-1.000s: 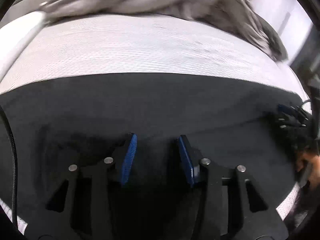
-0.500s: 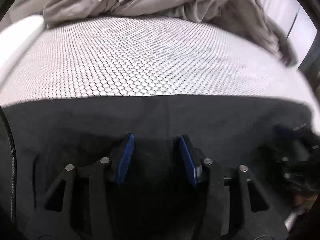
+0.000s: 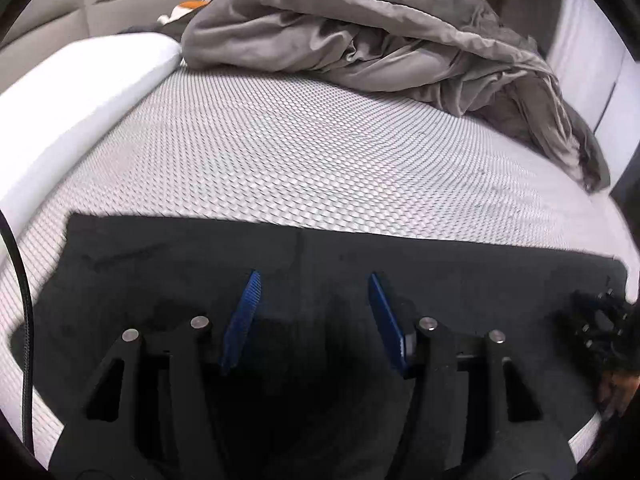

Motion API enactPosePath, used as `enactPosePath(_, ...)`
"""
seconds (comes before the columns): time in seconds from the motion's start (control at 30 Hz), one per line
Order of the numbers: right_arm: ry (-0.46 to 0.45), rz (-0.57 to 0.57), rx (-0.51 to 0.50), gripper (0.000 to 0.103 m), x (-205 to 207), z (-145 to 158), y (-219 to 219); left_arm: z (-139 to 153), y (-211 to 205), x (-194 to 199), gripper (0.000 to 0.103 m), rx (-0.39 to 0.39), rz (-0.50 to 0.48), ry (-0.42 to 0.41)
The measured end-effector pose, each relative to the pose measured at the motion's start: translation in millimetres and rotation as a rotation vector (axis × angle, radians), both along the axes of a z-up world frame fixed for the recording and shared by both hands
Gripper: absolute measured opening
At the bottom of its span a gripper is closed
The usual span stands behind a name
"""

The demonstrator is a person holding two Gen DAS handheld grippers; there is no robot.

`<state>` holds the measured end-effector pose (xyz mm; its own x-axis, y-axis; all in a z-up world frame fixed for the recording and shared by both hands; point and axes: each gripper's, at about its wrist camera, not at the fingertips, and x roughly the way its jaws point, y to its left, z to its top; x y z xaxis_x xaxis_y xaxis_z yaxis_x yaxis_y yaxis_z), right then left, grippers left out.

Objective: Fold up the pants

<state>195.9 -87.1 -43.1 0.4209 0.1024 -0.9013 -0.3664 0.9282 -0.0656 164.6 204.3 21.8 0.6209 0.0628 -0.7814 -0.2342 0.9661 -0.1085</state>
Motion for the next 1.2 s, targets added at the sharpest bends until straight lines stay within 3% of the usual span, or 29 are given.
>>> enactPosePath(0.1,0.0,-0.001,-0.003,0.064,0.7,0.8,1.6,-13.1,17.4,19.2,0.053,0.117,-0.026,0.097)
enactPosePath(0.13,-0.001,0.0,-0.008,0.064,-1.0,1.5,2.3,-21.5,28.5,20.1,0.046,0.128,-0.032,0.14)
enactPosePath(0.17,-0.005,0.003,-0.014,0.064,-2.7,1.8,3.2,-32.4,40.6,23.2,0.045,0.136,-0.029,0.181)
enactPosePath(0.2,-0.007,0.006,-0.016,0.063,-6.0,2.7,2.7,-34.6,54.4,20.2,0.045,0.123,-0.021,0.167)
enactPosePath(0.3,-0.004,0.02,-0.006,0.063,-7.9,3.2,0.4,-28.6,88.3,5.6,0.041,0.192,0.132,0.17)
enactPosePath(0.33,-0.001,0.019,-0.001,0.063,-7.4,4.0,-0.9,-23.6,101.0,-6.4,0.031,0.123,0.155,0.149)
enactPosePath(0.43,0.001,0.017,0.001,0.064,-6.6,4.9,-0.9,-6.7,95.9,-33.1,0.032,0.007,0.115,0.073)
enactPosePath(0.5,-0.007,0.022,-0.013,0.064,-8.2,4.5,1.7,-4.4,73.3,-39.7,0.036,0.005,-0.008,0.059)
enactPosePath(0.57,-0.012,0.026,-0.021,0.065,-8.5,4.3,3.3,-16.9,61.0,-37.7,0.038,0.069,-0.067,0.119)
enactPosePath(0.63,-0.01,0.024,-0.016,0.065,-8.8,4.8,2.8,-29.6,71.7,-41.3,0.04,0.084,-0.029,0.148)
enactPosePath(0.67,-0.008,0.023,-0.014,0.065,-9.1,4.9,2.4,-28.0,87.5,-47.3,0.039,0.038,0.015,0.127)
enactPosePath(0.7,-0.006,0.023,-0.011,0.065,-9.5,5.1,2.1,-24.9,97.0,-51.2,0.037,0.017,0.054,0.117)
enactPosePath(0.77,-0.006,0.022,-0.014,0.065,-10.9,6.1,1.5,-17.2,113.8,-60.6,0.021,-0.008,0.126,0.111)
enactPosePath(0.8,-0.006,0.021,-0.015,0.065,-11.3,6.3,1.5,-14.3,119.0,-60.3,0.021,-0.033,0.15,0.114)
enactPosePath(0.87,-0.008,0.02,-0.024,0.065,-13.1,7.6,2.5,-1.9,106.0,-71.9,0.022,-0.049,0.162,0.1)
enactPosePath(0.9,-0.01,0.021,-0.029,0.065,-14.8,9.7,3.9,5.6,89.5,-78.2,0.022,-0.035,0.114,0.071)
enactPosePath(0.97,-0.01,0.042,-0.005,0.065,-19.9,15.9,7.2,10.8,54.8,-89.7,0.041,-0.047,-0.001,0.025)
enactPosePath(1.03,-0.013,0.07,0.038,0.065,-27.0,23.7,12.4,0.2,36.1,-106.0,0.048,-0.021,-0.043,0.072)
enactPosePath(1.1,-0.007,0.104,0.081,0.065,-35.6,31.1,20.5,-14.1,30.7,-105.3,0.054,0.028,-0.022,0.113)
enactPosePath(1.17,-0.001,0.135,0.089,0.065,-44.2,33.7,26.7,-10.9,37.1,-115.9,0.055,0.002,0.042,0.084)
enactPosePath(1.2,0.0,0.155,0.063,0.065,-50.4,33.0,29.2,-7.2,38.4,-120.4,0.055,0.027,0.086,0.088)
